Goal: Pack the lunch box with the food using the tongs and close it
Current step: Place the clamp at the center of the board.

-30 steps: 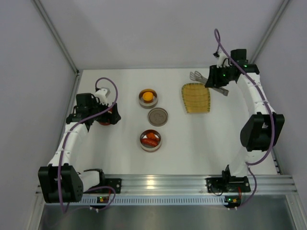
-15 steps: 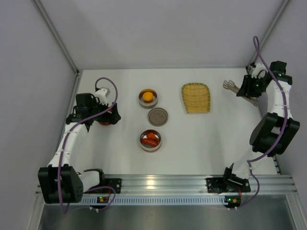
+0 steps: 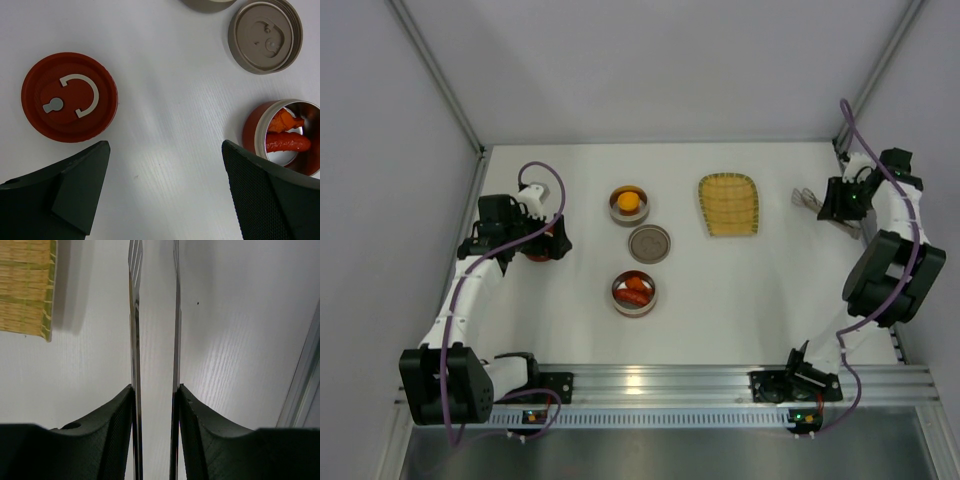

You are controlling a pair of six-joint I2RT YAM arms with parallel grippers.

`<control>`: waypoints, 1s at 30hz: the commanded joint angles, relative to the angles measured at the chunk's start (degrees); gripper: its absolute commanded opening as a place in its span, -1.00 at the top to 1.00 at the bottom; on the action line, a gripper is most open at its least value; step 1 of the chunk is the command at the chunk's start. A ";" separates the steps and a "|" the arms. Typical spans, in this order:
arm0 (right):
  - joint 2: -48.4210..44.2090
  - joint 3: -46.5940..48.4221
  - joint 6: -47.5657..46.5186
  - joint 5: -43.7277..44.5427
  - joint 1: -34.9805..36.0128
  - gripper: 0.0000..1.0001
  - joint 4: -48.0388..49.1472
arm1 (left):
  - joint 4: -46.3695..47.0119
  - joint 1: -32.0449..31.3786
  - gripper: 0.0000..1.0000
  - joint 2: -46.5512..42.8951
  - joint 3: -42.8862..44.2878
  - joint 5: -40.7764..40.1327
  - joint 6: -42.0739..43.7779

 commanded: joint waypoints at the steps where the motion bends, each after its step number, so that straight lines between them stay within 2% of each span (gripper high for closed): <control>1: 0.65 -2.39 -2.46 1.68 -0.61 0.24 9.26 | 0.26 0.31 -0.97 -1.08 1.69 0.34 0.80; 8: 3.38 -7.84 -3.77 3.26 -0.61 0.18 15.60 | 0.26 0.31 -0.97 -0.74 1.69 0.08 1.06; 16: 7.68 -8.29 -7.29 5.81 -0.61 0.08 15.43 | 0.26 0.22 -0.97 -0.56 1.69 -0.36 1.42; 22: 9.27 -8.29 -10.63 6.95 -0.61 -0.16 13.41 | 0.52 0.22 -0.97 -0.21 1.60 0.43 1.07; 26: 8.92 -8.64 -11.25 7.04 -0.61 -0.48 12.62 | 0.35 0.22 -0.97 -0.38 1.78 0.87 0.98; 30: 7.34 -8.46 -11.42 6.25 -0.61 -0.88 11.39 | -0.36 0.31 -0.97 -1.26 1.78 0.78 1.33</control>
